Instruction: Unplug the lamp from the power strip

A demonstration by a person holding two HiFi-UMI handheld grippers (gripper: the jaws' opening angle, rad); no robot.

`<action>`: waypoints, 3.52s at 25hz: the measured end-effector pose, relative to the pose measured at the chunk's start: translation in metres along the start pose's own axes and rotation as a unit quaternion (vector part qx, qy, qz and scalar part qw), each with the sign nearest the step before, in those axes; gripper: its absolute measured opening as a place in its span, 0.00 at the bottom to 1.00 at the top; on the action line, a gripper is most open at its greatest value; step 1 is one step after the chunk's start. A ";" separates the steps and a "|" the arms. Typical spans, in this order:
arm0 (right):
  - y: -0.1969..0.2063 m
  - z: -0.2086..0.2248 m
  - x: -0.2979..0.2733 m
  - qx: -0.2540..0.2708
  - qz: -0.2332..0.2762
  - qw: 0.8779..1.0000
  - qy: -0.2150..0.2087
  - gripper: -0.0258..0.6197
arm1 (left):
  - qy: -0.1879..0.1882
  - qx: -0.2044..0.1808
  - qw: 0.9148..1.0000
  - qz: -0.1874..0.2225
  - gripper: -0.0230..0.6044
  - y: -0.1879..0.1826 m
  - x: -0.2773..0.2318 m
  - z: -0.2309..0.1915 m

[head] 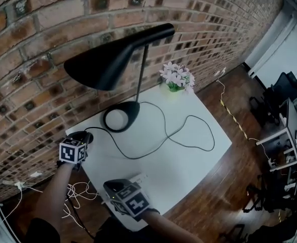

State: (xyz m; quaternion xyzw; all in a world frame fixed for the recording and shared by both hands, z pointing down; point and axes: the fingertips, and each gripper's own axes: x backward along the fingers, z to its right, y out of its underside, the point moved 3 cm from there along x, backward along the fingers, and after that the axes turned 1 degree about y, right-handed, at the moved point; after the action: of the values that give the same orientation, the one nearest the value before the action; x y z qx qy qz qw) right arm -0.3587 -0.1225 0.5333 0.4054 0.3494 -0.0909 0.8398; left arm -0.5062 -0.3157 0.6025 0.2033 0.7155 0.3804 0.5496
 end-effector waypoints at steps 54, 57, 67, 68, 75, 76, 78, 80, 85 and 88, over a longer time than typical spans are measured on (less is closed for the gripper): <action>0.008 0.011 0.097 -0.062 0.143 0.980 0.120 0.04 | 0.136 -0.005 0.980 0.142 0.04 -0.061 0.120 0.148; 0.012 0.017 0.115 -0.070 0.160 0.975 0.137 0.04 | 0.163 -0.020 0.976 0.144 0.04 -0.071 0.121 0.177; 0.048 0.029 0.197 -0.089 0.223 0.954 0.178 0.04 | 0.208 -0.065 0.966 0.137 0.04 -0.080 0.125 0.272; 0.053 0.030 0.204 -0.089 0.227 0.953 0.178 0.04 | 0.213 -0.070 0.965 0.138 0.04 -0.081 0.125 0.284; 0.111 0.039 0.257 -0.086 0.224 0.951 0.194 0.04 | 0.245 -0.113 0.957 0.108 0.04 -0.065 0.128 0.389; 0.120 0.040 0.263 -0.082 0.218 0.952 0.197 0.04 | 0.248 -0.122 0.956 0.102 0.04 -0.060 0.129 0.404; 0.135 0.042 0.278 -0.079 0.218 0.952 0.198 0.04 | 0.256 -0.141 0.952 0.092 0.04 -0.054 0.133 0.433; 0.146 0.046 0.297 -0.082 0.224 0.950 0.201 0.04 | 0.274 -0.150 0.946 0.082 0.04 -0.051 0.136 0.462; 0.170 0.050 0.327 -0.081 0.227 0.948 0.209 0.04 | 0.291 -0.151 0.943 0.063 0.04 -0.040 0.138 0.507; 0.179 0.053 0.340 -0.072 0.229 0.944 0.226 0.04 | 0.303 -0.151 0.939 0.062 0.03 -0.039 0.142 0.523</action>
State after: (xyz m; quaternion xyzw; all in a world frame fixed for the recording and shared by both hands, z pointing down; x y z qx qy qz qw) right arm -0.0025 -0.0008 0.4419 0.4229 0.4337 0.2230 0.7637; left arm -0.0532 -0.0712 0.4274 0.0367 0.7681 0.5611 0.3064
